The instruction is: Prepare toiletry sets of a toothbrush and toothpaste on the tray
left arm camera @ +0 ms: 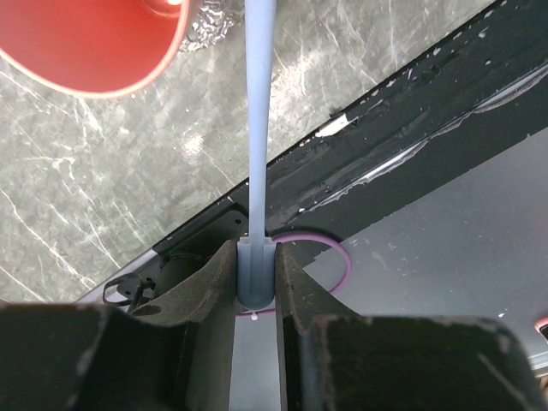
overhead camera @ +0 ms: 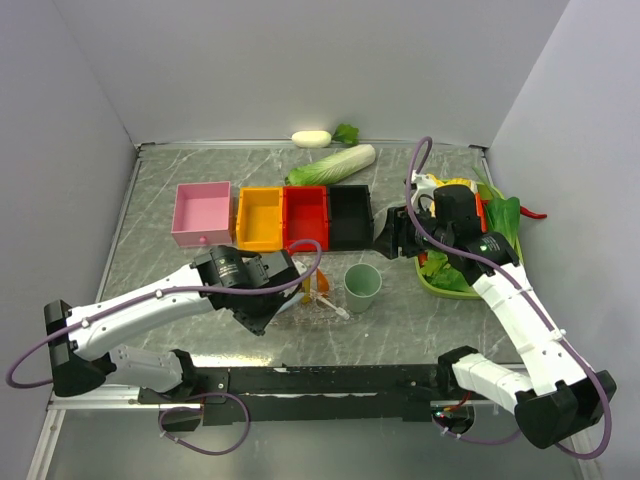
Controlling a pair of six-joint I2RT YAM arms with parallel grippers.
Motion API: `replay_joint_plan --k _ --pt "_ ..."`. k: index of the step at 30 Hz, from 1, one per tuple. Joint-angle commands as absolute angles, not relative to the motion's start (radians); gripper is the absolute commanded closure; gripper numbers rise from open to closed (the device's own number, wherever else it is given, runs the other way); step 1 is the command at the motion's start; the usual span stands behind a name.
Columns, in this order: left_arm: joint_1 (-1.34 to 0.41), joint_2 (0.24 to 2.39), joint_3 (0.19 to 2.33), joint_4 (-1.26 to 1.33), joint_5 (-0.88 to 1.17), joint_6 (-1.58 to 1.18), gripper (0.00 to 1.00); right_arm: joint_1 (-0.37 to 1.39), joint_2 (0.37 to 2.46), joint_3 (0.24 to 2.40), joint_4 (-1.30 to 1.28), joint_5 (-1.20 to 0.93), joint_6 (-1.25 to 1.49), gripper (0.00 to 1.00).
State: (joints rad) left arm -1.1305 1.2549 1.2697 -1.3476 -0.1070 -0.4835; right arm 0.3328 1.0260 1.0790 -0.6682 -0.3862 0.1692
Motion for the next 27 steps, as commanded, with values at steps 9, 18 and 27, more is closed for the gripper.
replay_joint_plan --k 9,18,27 --pt "-1.146 1.267 1.335 -1.37 -0.104 -0.468 0.99 0.324 1.003 1.069 -0.618 -0.403 0.158 0.36" --pt "-1.157 1.263 1.33 -1.373 -0.072 -0.474 0.99 0.324 1.005 1.068 -0.618 -0.4 0.156 0.36" --pt "-1.163 1.287 1.325 -1.371 -0.089 -0.465 0.99 0.324 1.011 1.066 -0.617 -0.408 0.156 0.36"
